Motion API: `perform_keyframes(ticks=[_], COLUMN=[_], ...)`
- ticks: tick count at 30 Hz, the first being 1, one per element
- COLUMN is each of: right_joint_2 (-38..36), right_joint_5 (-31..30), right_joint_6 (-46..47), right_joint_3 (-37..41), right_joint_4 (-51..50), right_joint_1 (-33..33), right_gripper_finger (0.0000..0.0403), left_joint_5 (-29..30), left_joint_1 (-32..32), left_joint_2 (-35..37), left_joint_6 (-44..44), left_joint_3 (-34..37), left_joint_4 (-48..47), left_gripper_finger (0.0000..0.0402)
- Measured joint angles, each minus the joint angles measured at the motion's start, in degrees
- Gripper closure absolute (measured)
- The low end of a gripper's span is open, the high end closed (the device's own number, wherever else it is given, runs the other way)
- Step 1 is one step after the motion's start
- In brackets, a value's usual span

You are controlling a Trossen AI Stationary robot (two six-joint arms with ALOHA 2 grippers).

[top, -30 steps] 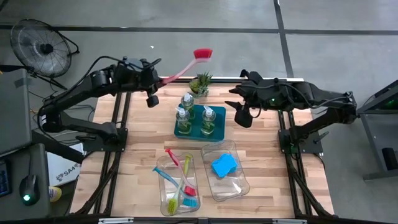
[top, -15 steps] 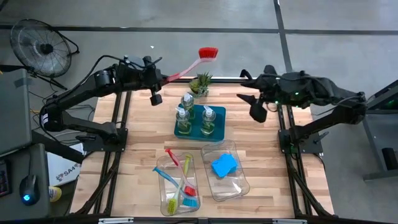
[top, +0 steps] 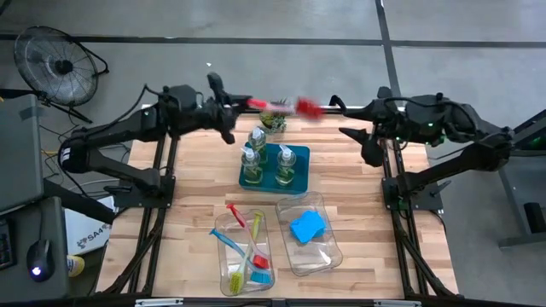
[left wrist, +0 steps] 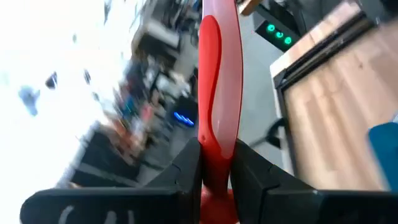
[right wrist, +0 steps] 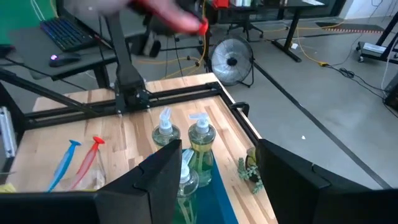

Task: Pick & Place Kitchen Sink Supplies
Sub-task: Put the red dish brush into the left transparent bin

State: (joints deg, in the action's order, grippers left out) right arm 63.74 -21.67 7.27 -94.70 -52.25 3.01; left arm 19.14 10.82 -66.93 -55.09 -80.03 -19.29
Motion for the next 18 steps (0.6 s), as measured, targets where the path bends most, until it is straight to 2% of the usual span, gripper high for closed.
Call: perform_keyframes(ticks=[7, 18], right_joint_2=[-2.54, -4.17], right_joint_5=[1.83, 14.53], right_joint_6=[3.05, 10.91], right_joint_3=[0.00, 0.00], right_joint_4=[-0.26, -2.95], right_joint_1=[-0.01, -0.02], right_gripper_finger=[0.0203, 0.0203], left_joint_5=[6.16, 16.43], left_joint_1=[-7.39, -16.54], left_joint_2=[-4.89, -12.77], left_joint_6=[-24.82, -53.75], left_joint_3=[0.02, 0.09], left_joint_4=[7.20, 18.22], left_gripper_finger=[0.0347, 0.0347])
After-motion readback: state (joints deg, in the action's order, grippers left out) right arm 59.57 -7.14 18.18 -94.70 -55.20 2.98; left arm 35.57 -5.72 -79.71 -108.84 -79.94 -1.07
